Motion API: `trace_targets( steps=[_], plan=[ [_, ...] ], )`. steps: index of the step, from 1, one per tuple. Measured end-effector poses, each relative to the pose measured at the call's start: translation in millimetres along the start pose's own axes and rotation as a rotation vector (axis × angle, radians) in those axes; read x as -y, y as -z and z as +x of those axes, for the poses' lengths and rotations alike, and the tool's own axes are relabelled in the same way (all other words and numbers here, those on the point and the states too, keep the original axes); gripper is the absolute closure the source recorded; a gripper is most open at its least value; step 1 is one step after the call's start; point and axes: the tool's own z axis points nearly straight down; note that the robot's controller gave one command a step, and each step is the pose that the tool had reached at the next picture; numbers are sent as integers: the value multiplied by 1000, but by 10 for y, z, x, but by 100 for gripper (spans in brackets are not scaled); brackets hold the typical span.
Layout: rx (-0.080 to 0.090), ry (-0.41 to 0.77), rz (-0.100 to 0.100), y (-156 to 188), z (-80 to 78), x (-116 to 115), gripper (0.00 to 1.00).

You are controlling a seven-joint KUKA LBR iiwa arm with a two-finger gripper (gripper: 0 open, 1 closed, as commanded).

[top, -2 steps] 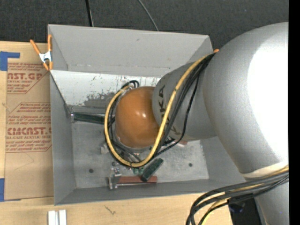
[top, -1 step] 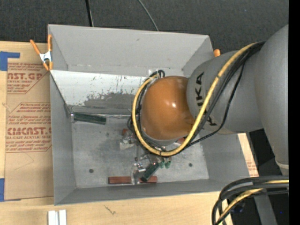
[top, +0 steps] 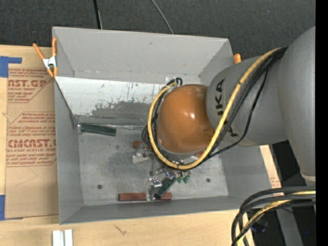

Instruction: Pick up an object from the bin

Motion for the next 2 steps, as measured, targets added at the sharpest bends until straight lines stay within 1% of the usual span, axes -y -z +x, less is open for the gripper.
trace_targets(
  steps=[1,2],
  plan=[
    [16,183,1,-600,-99,-241,0],
    [16,197,1,-619,-176,-393,100]
  ],
)
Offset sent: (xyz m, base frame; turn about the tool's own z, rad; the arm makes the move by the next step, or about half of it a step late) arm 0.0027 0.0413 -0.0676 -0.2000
